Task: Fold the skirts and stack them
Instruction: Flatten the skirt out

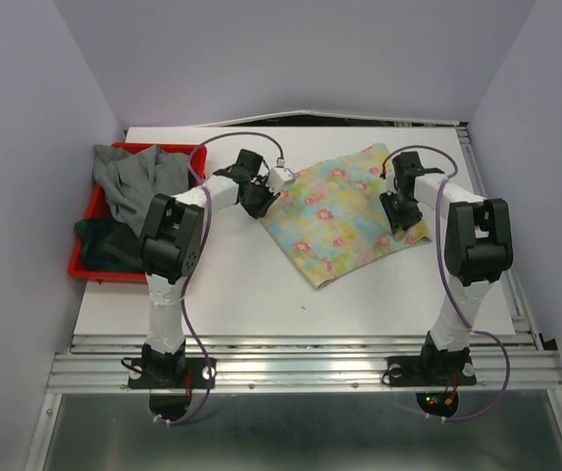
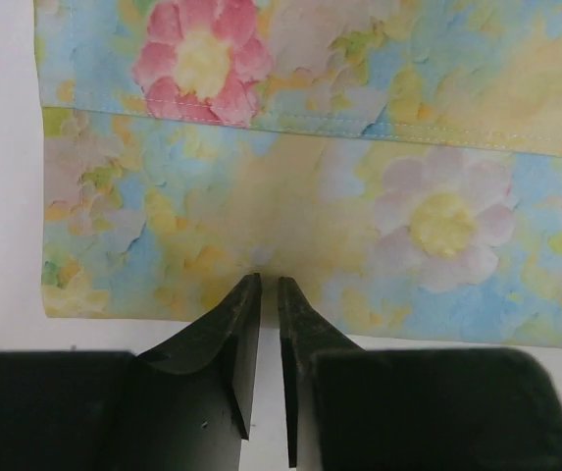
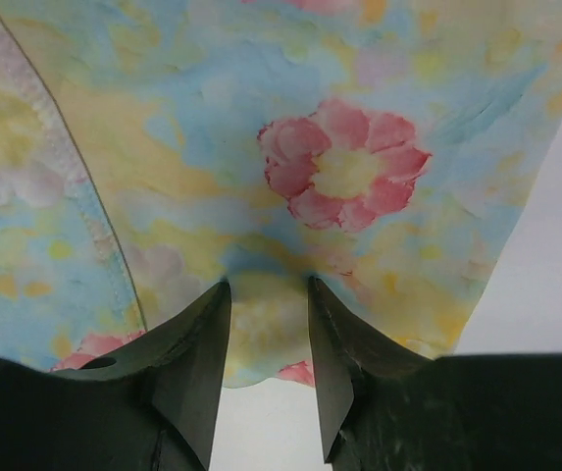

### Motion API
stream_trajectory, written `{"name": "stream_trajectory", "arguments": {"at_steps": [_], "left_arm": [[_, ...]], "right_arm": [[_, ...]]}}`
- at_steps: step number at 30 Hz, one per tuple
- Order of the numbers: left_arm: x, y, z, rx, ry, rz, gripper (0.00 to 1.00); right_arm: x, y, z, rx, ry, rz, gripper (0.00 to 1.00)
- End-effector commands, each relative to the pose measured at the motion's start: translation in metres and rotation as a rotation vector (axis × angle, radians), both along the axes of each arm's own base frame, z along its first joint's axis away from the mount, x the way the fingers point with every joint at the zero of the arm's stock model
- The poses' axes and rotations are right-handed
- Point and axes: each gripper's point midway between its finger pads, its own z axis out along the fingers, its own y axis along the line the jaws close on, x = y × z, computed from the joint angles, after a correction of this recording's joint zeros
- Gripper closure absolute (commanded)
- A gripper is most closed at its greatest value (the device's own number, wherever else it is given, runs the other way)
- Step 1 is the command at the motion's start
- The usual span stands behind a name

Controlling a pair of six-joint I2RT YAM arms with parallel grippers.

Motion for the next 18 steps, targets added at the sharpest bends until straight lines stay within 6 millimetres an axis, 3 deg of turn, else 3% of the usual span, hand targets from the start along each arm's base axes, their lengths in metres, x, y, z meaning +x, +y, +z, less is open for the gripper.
{"name": "stream_trajectory", "arguments": {"at_steps": [1,5,9,12,15,16,18], "left_arm": [[-0.03,0.011,-0.001,0.078,-0.006,-0.059,0.76],[-0.075,0.017,-0.022,0.124,0.068,-0.111,0.75],[-0.115,0.011,-0.021,0.13,0.091,-0.181,0.75],[-0.151,-0.002,-0.016,0.104,0.128,-0.241,0.75],[-0.197,-0.027,-0.005,0.051,0.18,-0.324,0.75],[-0.214,-0.04,-0.001,0.04,0.184,-0.372,0.75],[-0.23,-0.054,0.01,0.008,0.176,-0.401,0.74]], "right_arm": [[0.027,-0.01,0.005,-0.067,-0.12,0.004,0.57],[0.045,-0.007,-0.006,-0.06,-0.117,0.036,0.57],[0.074,0.007,-0.002,-0.005,-0.165,0.088,0.52],[0.093,0.026,0.003,0.054,-0.195,0.158,0.49],[0.109,0.045,0.014,0.125,-0.233,0.199,0.46],[0.108,0.061,0.013,0.176,-0.226,0.232,0.44],[0.113,0.074,0.02,0.218,-0.24,0.246,0.42]]}}
